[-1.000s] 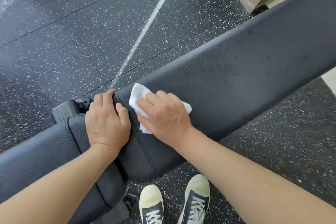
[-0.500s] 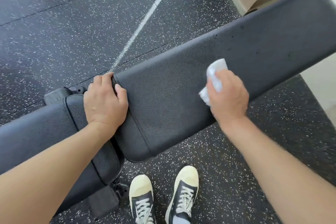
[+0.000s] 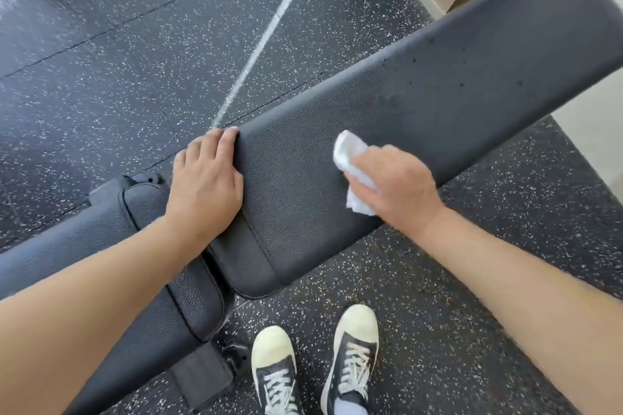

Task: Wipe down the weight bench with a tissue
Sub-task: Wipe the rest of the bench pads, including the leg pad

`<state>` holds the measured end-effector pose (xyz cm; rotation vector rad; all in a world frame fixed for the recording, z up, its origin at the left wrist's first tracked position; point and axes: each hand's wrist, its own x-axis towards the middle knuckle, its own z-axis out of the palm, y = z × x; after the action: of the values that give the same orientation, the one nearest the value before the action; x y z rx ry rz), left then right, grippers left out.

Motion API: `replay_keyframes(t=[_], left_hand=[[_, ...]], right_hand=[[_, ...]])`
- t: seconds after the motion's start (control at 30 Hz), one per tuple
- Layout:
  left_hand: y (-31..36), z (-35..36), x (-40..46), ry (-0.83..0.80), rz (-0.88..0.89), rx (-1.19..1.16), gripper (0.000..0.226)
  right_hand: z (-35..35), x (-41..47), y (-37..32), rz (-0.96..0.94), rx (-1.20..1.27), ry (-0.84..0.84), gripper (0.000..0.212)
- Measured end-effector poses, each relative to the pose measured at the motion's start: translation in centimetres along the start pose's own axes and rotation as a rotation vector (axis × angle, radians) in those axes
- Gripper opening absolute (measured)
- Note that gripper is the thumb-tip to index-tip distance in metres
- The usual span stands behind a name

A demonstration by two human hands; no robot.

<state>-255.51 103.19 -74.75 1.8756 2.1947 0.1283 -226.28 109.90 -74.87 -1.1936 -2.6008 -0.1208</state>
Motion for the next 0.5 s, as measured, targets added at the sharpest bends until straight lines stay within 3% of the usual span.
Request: replay_keyframes(t=[0.1,0.23,0.33,0.5], left_hand=[[0.3,-0.4,0.5,-0.051,0.050,0.002,0.065],[2.2,-0.7,2.4,-0.046,0.029,-0.074,0.064],[4.1,-0.3,4.5,-0.020,0.014,-0.124,0.051],[7.4,0.8,8.4,-0.020,-0.031,-0.139,0.043]], right_hand=[[-1.1,0.3,7.7,0.457,0.044,-0.059,0.024],[-0.5,0.3,6.3,0.677,0.052,-0.015,0.024],[-0.6,0.1,-0.3,0.545,0.087,0.017,0.007],[-0.8,-2.5,-9.9,0.065,0.269,-0.074,0.012]])
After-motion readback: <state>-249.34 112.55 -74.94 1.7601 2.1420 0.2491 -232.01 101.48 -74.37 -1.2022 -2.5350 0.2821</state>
